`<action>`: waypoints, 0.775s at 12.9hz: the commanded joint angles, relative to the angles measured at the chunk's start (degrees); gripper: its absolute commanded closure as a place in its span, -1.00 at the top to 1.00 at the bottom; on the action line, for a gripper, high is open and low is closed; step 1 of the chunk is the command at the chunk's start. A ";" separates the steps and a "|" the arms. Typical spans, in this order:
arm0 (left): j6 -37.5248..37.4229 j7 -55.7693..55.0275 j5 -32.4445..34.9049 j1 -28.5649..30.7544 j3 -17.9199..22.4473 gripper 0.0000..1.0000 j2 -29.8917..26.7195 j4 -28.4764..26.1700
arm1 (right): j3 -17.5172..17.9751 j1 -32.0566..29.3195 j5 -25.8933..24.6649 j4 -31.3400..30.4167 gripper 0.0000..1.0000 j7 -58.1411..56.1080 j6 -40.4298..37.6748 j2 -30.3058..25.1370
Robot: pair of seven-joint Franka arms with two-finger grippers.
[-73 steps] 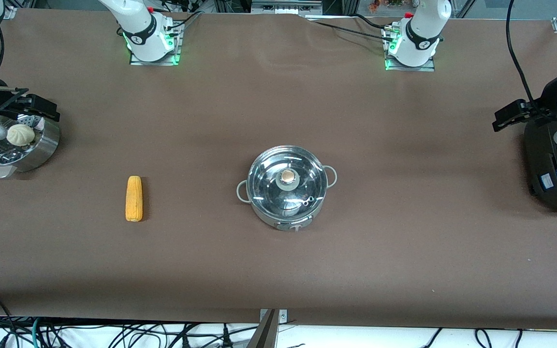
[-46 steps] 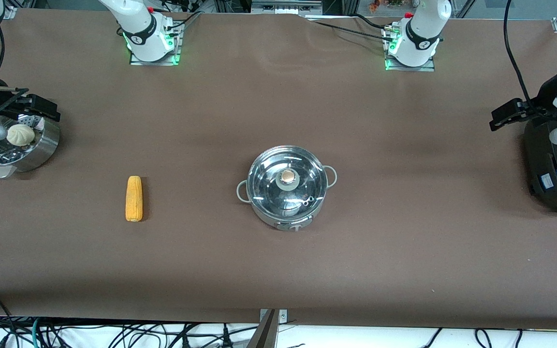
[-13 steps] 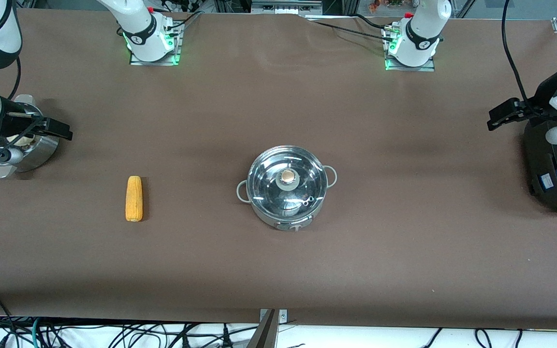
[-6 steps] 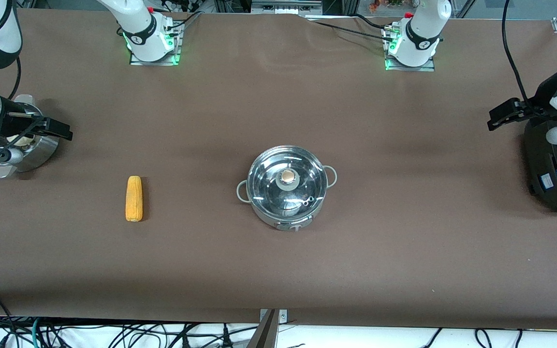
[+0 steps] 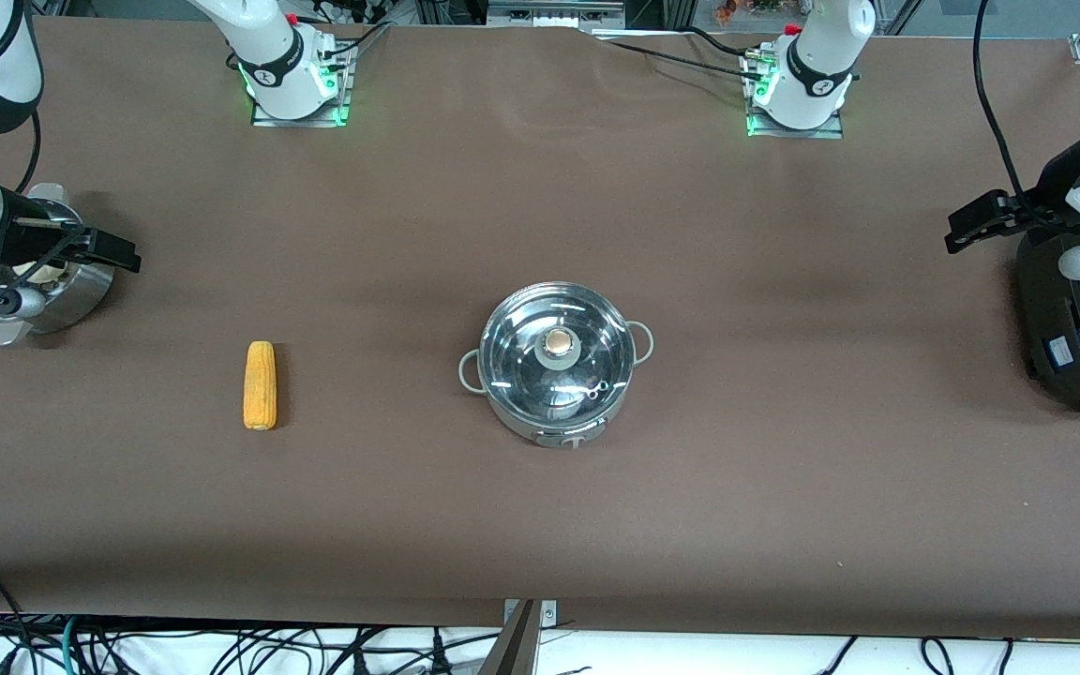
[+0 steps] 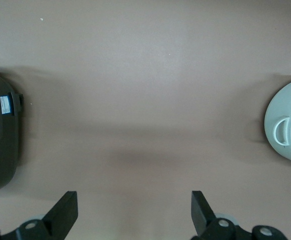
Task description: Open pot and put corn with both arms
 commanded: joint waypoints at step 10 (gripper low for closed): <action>0.17 -0.18 -0.04 0.04 -0.21 1.00 -0.76 -0.19 | 0.17 -0.01 -0.63 0.87 1.00 -0.84 -0.10 0.09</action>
